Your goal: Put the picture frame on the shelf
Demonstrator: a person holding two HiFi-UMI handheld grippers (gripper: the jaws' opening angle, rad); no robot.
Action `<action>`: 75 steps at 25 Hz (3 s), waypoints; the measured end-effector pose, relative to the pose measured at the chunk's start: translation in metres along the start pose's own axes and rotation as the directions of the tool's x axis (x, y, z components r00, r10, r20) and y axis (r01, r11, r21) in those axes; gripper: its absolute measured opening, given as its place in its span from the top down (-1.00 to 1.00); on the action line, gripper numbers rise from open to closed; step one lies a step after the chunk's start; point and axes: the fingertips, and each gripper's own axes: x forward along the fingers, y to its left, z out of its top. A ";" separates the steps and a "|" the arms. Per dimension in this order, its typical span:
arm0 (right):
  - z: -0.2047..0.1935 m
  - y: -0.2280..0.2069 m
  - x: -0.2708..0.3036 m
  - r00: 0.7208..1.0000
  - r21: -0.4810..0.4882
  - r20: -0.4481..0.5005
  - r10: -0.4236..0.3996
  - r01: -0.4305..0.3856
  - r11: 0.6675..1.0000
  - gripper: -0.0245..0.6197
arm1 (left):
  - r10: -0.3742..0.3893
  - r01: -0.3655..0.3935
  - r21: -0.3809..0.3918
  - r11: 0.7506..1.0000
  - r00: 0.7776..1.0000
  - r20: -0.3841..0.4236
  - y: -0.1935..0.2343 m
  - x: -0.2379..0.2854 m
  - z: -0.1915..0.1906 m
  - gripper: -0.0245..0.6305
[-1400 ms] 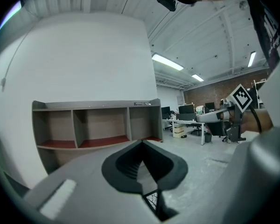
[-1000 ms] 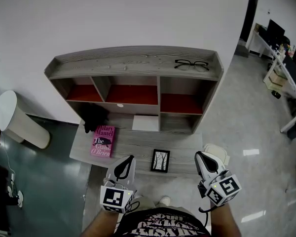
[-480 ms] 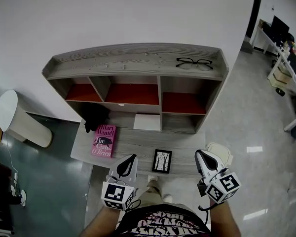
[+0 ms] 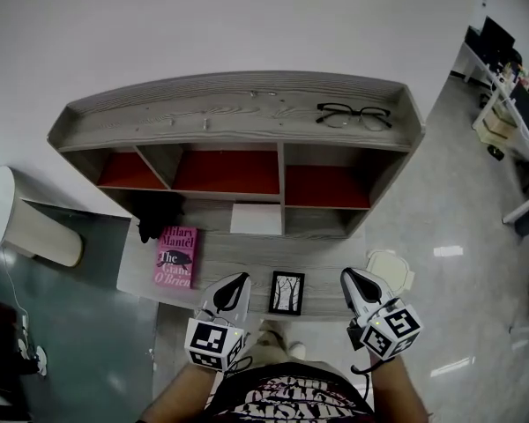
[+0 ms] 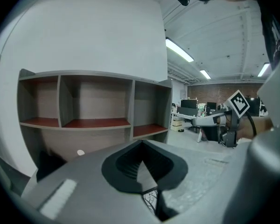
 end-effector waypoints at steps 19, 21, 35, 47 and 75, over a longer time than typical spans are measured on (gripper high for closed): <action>-0.096 -0.039 0.076 0.973 0.082 -0.231 -0.021 0.040 0.996 0.84 | -0.097 0.082 -0.094 0.992 0.981 -0.167 0.030 0.086 -0.074 0.92; -0.112 -0.041 0.082 0.965 0.093 -0.263 -0.015 0.040 0.995 0.84 | -0.105 0.083 -0.120 0.989 0.976 -0.192 0.032 0.092 -0.087 0.92; -0.242 -0.065 0.097 0.867 0.160 -0.497 -0.021 0.116 0.980 0.83 | -0.171 0.075 -0.241 0.968 0.899 -0.404 0.020 0.128 -0.209 0.92; -0.328 -0.058 0.104 0.766 0.178 -0.642 0.027 0.115 0.977 0.62 | -0.261 0.086 -0.337 0.938 0.814 -0.519 0.002 0.137 -0.289 0.92; -0.365 -0.060 0.114 0.660 0.168 -0.752 -0.015 0.214 0.962 0.52 | -0.290 0.126 -0.290 0.949 0.708 -0.643 -0.015 0.150 -0.334 0.62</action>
